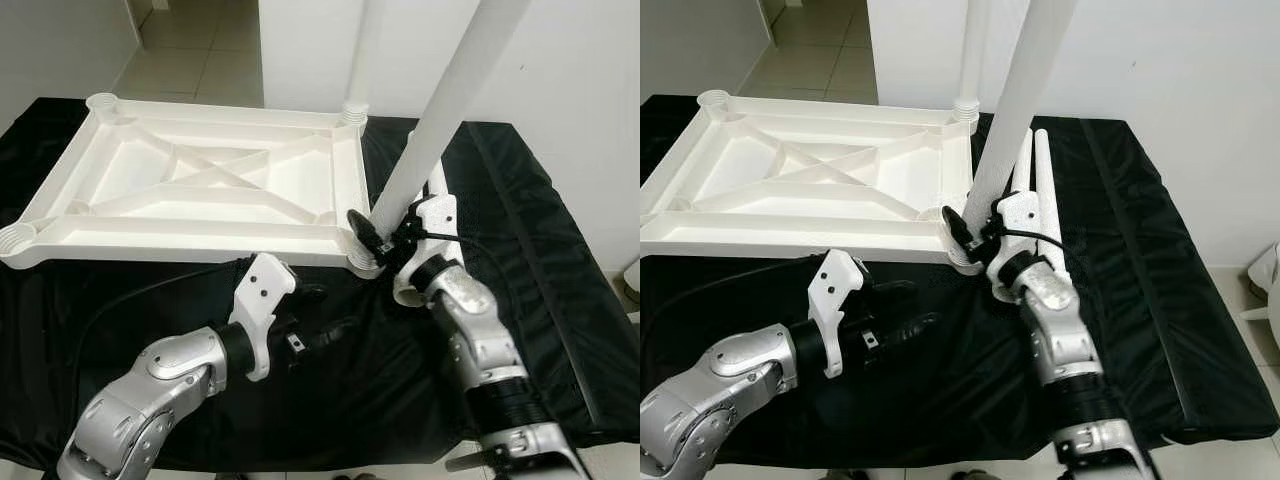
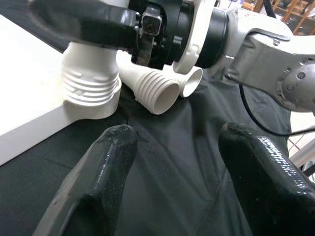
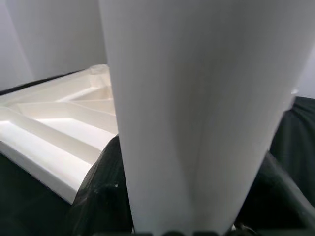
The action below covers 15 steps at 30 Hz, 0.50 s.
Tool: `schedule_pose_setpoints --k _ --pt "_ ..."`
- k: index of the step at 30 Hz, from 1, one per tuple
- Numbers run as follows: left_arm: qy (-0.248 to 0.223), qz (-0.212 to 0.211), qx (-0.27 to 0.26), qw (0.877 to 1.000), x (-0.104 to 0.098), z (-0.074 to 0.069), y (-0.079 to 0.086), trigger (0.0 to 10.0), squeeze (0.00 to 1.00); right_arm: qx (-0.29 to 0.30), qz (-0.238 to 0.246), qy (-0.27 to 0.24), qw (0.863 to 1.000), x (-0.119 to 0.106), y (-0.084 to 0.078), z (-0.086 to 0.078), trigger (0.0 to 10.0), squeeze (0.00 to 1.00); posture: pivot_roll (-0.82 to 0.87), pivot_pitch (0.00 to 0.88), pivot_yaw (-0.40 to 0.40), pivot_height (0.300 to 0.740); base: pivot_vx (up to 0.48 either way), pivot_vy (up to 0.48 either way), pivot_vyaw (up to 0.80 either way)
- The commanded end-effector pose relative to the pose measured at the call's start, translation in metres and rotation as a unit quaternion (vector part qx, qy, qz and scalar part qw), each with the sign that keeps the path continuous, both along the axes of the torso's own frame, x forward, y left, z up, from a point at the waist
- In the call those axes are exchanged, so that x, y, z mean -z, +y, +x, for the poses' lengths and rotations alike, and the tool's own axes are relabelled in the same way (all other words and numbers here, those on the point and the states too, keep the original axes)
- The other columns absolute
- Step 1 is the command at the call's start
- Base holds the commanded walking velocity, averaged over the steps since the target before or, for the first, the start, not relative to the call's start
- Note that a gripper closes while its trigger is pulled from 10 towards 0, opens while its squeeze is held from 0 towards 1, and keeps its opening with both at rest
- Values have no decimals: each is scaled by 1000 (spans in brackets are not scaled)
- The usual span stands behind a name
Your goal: Building children table
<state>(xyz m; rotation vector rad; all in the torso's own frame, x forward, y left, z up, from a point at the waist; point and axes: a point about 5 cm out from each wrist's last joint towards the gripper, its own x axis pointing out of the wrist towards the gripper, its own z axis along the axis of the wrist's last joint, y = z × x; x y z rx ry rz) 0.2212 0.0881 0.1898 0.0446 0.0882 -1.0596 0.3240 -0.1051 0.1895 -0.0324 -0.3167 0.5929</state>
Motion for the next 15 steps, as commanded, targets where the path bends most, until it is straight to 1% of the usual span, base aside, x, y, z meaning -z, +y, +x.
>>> schedule_pose_setpoints --k 1,3,5,6,8,9,10,11,12,13,14,15 --pt "7 4 1 1000 2 -3 0 10000 0 -2 1 22 1000 9 1 -2 10000 0 -5 144 -22 740 0 0 0" --pt "7 10 -1 1000 4 -3 4 10000 0 -6 28 18 999 4 3 -5 10000 0 -6 150 -17 740 0 0 0" --pt "8 14 -1 1000 4 -3 6 10000 0 -2 32 14 999 1 2 -6 10000 0 -7 150 -16 740 0 0 0" --pt "7 19 0 1000 5 -3 9 10000 0 0 43 9 999 -3 -1 -7 10000 0 -8 151 -13 740 0 0 0" --pt "9 36 10 999 8 -4 15 10000 0 16 66 -5 998 -12 -11 -5 10000 0 -9 150 -12 740 0 0 0" --pt "9 36 10 999 8 -4 15 10000 0 16 66 -5 998 -12 -11 -5 10000 0 -9 150 -12 740 0 0 0" --pt "16 54 19 998 13 -6 22 10000 0 28 84 -12 996 -19 -19 -4 10000 0 -11 151 -11 740 0 0 0" --pt "16 54 19 998 13 -6 22 10000 0 28 84 -12 996 -19 -19 -4 10000 0 -11 151 -11 740 0 0 0" --pt "22 72 26 997 18 -7 28 10000 0 42 95 -18 994 -24 -26 -2 10000 0 -13 152 -10 740 0 0 0" --pt "30 93 25 995 23 -7 38 10000 0 65 101 -26 992 -28 -35 0 10000 0 -15 152 -7 740 0 0 0" --pt "30 93 25 995 23 -7 38 10000 0 65 101 -26 992 -28 -35 0 10000 0 -15 152 -7 740 0 0 0" --pt "37 106 22 993 26 -7 46 10000 0 82 105 -30 991 -30 -42 2 10000 0 -15 151 -6 740 0 0 0"
